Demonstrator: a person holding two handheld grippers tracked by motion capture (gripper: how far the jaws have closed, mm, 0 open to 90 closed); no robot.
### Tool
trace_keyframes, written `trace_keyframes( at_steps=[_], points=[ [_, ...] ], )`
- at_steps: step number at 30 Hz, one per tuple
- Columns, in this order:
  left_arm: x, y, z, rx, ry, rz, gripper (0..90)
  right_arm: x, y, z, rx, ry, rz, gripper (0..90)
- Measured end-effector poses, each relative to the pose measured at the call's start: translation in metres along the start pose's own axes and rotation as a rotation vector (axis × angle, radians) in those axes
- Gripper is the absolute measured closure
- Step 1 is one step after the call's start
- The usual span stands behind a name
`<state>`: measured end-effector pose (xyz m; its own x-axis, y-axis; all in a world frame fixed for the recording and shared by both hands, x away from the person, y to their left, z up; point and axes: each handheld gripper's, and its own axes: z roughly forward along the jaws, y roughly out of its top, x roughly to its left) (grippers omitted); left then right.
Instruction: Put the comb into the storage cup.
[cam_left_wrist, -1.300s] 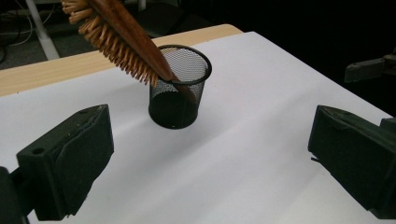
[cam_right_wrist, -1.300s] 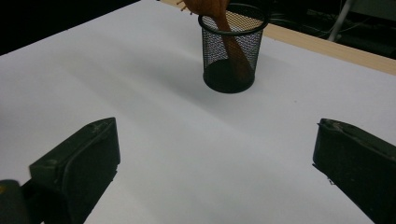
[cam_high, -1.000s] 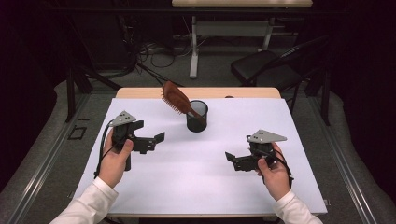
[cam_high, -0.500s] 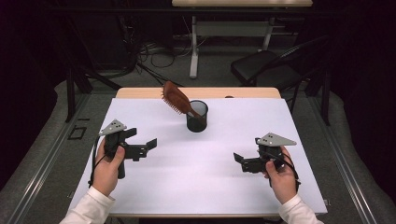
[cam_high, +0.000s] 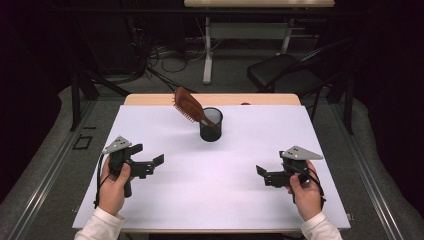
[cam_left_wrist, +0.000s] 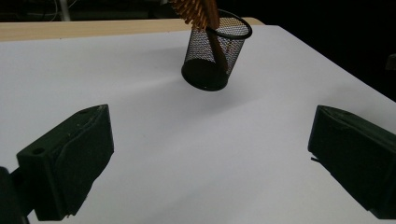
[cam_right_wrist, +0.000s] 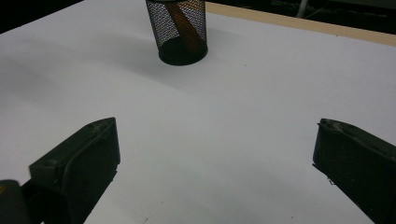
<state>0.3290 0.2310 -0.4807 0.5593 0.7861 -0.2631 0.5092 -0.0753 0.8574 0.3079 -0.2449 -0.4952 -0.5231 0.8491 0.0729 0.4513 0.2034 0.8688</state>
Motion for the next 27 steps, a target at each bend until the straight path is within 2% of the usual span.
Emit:
trace_keyframes(
  at_steps=[5,14,20,27],
  points=[
    [0.004,-0.007,0.000,-0.002,0.003,-0.016,0.4,-0.004,-0.002,-0.002,-0.005,-0.009,0.009,0.4],
    [0.008,-0.015,0.001,-0.001,0.011,-0.013,0.4,-0.008,-0.008,-0.001,-0.001,-0.020,0.018,0.4],
    [0.014,-0.021,0.000,0.007,0.032,-0.015,0.4,-0.011,-0.011,0.000,-0.003,-0.028,0.027,0.4],
    [0.021,-0.026,-0.004,-0.015,0.046,-0.027,0.4,-0.015,-0.016,0.000,-0.006,-0.045,0.034,0.4]
  ],
)
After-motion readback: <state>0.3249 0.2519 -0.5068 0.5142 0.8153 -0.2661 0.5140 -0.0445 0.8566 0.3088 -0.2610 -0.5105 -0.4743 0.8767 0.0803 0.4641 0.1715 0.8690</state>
